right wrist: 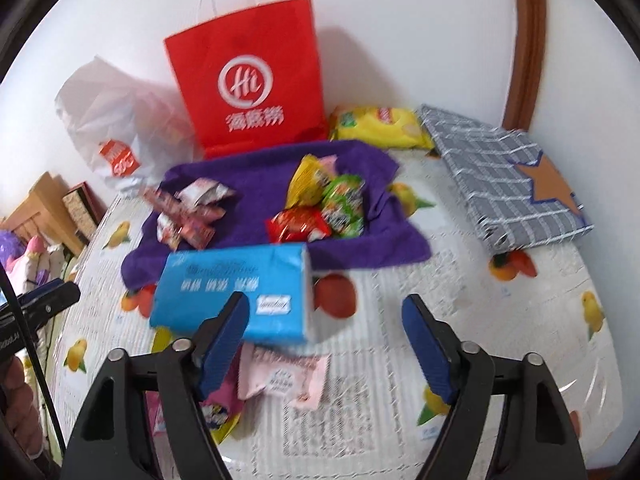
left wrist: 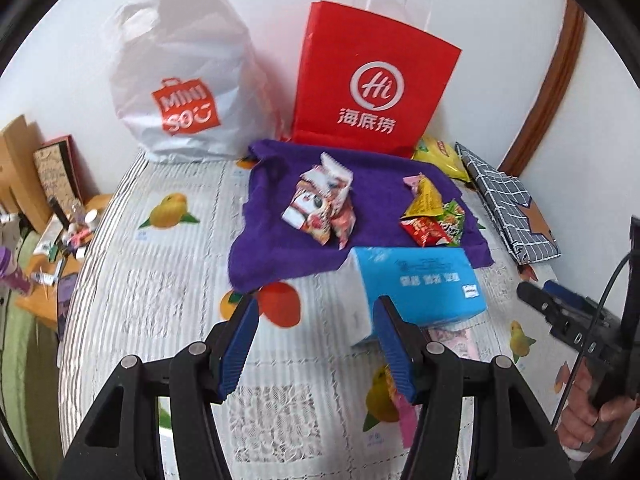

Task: Organize snacks
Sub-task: 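Move both open tools back toward the pink packets beside the blue tissue pack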

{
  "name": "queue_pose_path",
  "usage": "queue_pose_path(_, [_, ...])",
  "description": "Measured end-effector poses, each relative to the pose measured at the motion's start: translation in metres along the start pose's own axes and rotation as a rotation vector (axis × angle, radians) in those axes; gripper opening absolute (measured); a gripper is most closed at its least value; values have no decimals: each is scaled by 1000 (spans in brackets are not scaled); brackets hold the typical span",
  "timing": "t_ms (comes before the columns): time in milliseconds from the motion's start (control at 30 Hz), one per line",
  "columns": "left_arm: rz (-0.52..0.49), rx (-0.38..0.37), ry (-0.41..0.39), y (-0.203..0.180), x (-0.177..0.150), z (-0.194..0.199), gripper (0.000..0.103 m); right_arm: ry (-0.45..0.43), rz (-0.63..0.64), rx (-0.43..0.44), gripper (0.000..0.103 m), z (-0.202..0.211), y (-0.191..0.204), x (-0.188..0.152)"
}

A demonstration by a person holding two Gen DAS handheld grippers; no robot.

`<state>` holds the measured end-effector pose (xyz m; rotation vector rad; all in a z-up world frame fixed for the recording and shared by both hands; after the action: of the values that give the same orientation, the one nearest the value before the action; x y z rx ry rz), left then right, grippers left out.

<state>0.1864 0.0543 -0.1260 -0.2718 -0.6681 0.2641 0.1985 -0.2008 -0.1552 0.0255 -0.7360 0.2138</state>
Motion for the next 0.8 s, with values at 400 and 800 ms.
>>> queue_pose_path(400, [28,25,31,23,-12,-8,58,137,39,90,61,-46,31,-39])
queue_pose_path(800, [17,30,69,18,-17,-24,58,199,16,148,61,-71,30,-56])
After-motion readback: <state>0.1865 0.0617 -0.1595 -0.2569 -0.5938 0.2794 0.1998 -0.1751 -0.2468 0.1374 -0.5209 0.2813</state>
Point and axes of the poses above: each gripper's, at about its wrist camera, not at the fingertips, and z roughly against the way its jaws point, y to its left, x to its top, the point moved 7 cm from there along -z, roughly the way its jaws point, and after that the axes turned 14 degrees about z, right-handed, at the moved point
